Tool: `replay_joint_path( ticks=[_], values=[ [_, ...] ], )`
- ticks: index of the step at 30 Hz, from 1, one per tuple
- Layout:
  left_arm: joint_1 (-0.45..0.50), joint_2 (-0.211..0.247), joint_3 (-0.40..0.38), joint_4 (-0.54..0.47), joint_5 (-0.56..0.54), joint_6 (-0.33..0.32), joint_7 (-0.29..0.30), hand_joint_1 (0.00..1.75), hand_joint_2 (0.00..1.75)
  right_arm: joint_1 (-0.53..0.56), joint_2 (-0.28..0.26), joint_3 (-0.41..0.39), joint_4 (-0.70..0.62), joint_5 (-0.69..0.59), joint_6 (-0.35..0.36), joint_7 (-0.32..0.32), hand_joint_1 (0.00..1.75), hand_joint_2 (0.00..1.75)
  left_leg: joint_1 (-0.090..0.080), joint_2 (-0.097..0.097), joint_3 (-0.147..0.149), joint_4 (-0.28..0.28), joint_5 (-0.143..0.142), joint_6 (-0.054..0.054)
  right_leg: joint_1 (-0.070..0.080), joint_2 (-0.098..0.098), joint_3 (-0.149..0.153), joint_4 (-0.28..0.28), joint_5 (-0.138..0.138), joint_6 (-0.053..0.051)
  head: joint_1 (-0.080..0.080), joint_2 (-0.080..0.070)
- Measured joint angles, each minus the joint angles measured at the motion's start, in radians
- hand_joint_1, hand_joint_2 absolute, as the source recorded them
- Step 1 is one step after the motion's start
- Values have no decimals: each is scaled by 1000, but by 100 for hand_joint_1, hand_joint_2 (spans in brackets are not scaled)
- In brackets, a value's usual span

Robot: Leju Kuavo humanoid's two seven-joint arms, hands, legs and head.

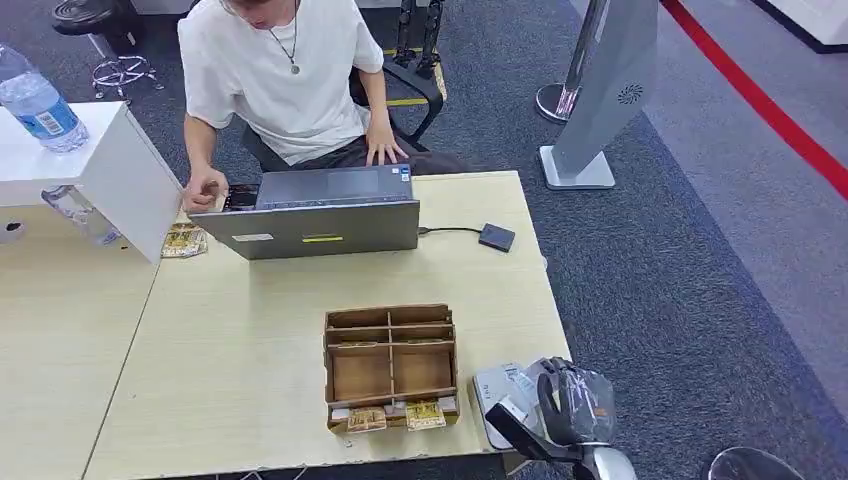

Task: Pass the card to the sensor for recognition and then transmit it.

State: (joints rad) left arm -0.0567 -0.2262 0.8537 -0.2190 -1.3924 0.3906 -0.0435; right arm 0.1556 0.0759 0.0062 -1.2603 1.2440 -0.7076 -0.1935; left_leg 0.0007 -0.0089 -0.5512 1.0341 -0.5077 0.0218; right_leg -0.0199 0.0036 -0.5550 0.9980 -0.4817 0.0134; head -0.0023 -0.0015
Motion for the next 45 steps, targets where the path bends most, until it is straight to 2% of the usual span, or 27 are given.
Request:
replay_joint_path(
  ticks=[11, 21, 28, 40, 45],
  values=[
    [0, -2, 1, 0, -11, -6, -5, 0, 0, 8, 74, -125, -157, 18, 2, -135, 175, 175, 0, 0, -2, 0, 0, 0, 0, 0, -2, 0, 0, 0, 0, 0],
    [-1, -1, 1, 0, -19, -10, -8, 0, 0, -10, 132, -150, -303, 37, 3, -219, 175, 175, 0, 0, -2, 0, 0, 0, 0, 0, -2, 0, 0, 0, 0, 0],
    [-1, -2, 1, 0, -32, -13, -11, 0, 0, -49, 143, -108, -338, 77, 3, -198, 175, 175, 0, 0, -2, 0, 0, 0, 0, 0, -2, 0, 0, 0, 0, 0],
    [-3, -2, 1, 0, -50, -18, -11, 0, 0, -145, 140, 39, -331, 148, 6, -92, 175, 175, 0, 0, -2, 0, 0, 0, 0, 0, -2, 1, 0, 0, 0, 0],
    [-3, -1, 1, 0, -50, -20, -11, 0, 0, -150, 139, 47, -328, 151, 6, -87, 175, 175, 0, 0, -2, 0, 0, 0, 0, 0, -2, 1, 0, 0, 0, 0]
  ],
)
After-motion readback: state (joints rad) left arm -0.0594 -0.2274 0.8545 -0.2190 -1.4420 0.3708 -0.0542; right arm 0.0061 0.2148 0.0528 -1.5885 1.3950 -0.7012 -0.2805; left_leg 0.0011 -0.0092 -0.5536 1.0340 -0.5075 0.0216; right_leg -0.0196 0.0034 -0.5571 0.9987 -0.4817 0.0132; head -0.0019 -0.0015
